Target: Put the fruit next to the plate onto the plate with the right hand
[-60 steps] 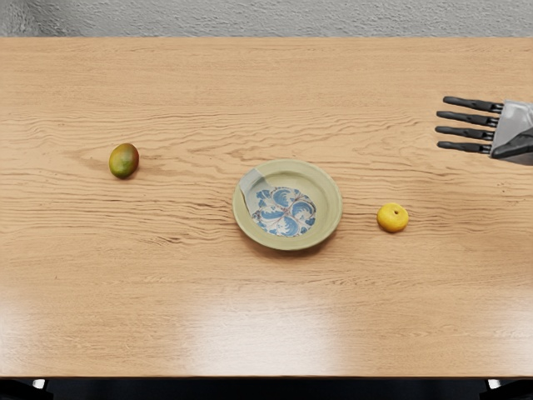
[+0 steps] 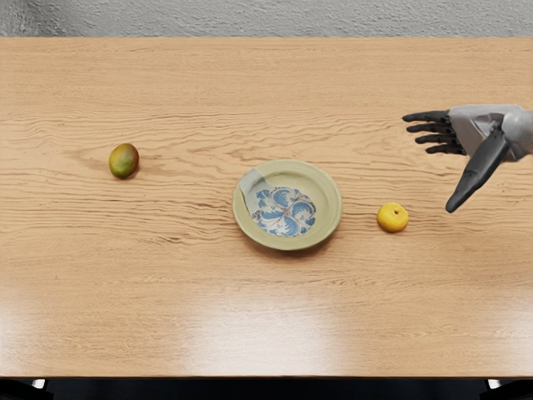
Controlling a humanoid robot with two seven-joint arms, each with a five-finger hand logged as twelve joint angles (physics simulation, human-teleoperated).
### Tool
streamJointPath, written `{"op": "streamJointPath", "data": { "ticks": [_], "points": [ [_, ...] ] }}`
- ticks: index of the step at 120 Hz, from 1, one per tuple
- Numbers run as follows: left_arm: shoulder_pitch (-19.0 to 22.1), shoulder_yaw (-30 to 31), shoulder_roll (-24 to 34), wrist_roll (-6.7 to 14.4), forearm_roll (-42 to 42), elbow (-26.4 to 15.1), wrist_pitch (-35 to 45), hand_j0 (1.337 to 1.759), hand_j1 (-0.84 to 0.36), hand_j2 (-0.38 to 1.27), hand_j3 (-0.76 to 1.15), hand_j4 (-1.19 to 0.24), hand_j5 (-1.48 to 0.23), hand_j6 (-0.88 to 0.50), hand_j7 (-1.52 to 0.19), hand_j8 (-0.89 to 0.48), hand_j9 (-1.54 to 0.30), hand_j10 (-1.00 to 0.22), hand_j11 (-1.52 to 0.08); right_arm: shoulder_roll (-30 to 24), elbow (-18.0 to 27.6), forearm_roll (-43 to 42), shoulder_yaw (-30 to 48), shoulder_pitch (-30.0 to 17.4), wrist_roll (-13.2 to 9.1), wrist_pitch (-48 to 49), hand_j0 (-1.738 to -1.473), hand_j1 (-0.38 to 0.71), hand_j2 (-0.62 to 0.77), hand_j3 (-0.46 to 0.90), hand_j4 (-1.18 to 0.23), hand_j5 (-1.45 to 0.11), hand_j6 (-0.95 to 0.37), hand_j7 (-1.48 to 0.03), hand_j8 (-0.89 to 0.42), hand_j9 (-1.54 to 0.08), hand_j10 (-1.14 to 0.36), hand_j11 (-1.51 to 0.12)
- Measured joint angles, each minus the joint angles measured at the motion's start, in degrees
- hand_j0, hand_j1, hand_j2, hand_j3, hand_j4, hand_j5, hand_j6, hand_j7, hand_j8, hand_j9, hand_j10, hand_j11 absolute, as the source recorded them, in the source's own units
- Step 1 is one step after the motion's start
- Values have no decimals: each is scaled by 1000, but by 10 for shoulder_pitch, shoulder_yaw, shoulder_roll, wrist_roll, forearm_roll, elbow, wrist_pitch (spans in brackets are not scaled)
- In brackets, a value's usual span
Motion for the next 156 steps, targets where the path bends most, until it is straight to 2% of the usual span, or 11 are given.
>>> {"op": "streamJointPath", "data": {
  "ticks": [9, 21, 36, 51, 74, 92, 103, 131, 156],
  "points": [
    [-1, 0, 0, 0, 0, 0, 0, 1658, 349, 0, 0, 0, 0, 0, 0, 0, 0, 0, 0, 21, 57, -113, -27, -5, 0, -119, -1658, -349, 0, 0, -1, 0, 0, 0, 0, 0, 0, 0],
    [-5, -1, 0, 0, 0, 0, 0, 1658, 349, 0, 0, 0, 0, 0, 0, 0, 0, 0, 0, 96, 90, -266, -100, -8, 0, -224, -1658, -349, 1, 0, -2, 0, -2, 0, -1, 0, -1, 0],
    [-7, -1, 0, 0, 0, 0, 0, 1658, 349, 0, 0, 0, 0, 0, 0, 0, 0, 0, 0, 135, 105, -367, -205, -14, 0, -366, -1658, -349, 1, 0, -3, 0, -4, 0, -3, 0, -2, 0],
    [-7, -1, 0, 0, 0, 0, 0, 1658, 349, 0, 0, 0, 0, 0, 0, 0, 0, 0, 0, 147, 108, -431, -250, -40, 0, -500, -1658, -349, 2, 0, -3, -1, -4, 0, -3, 0, -2, 0],
    [-6, -1, 0, 0, 0, 0, 0, 1658, 349, 0, 0, 0, 0, 0, 0, 0, 0, 0, 0, 185, 83, -464, -265, -67, 0, -562, -1658, -349, 2, 0, -2, 0, -4, 0, -3, 0, -2, 0],
    [-6, -1, 0, 0, 0, 0, 0, 1658, 349, 0, 0, 0, 0, 0, 0, 0, 0, 0, 0, 195, 74, -468, -267, -87, 0, -571, -1658, -296, -6, 0, -47, -59, -48, -59, -48, -59, -47, -59],
    [-6, -1, 0, 0, 0, 0, 0, 1658, 349, 0, 0, 0, 0, 0, 0, 0, 0, 0, 0, 195, 73, -470, -268, -94, 0, -573, -1658, -251, -14, 0, -85, -108, -86, -108, -85, -108, -85, -108],
    [-6, -1, 0, 0, 0, 0, 0, 1658, 349, 0, 0, 0, 0, 0, 0, 0, 0, 0, 0, 190, 71, -470, -267, -96, 0, -574, -1658, -56, -46, 0, -248, -320, -250, -320, -249, -320, -248, -320],
    [-6, 0, 0, 0, 0, 0, 0, 1658, 349, 0, 0, 0, 0, 0, 0, 0, 0, 0, 0, 193, 65, -470, -267, -104, 0, -574, -1658, 21, -59, 0, -312, -404, -314, -403, -313, -404, -312, -404]
  ]
}}
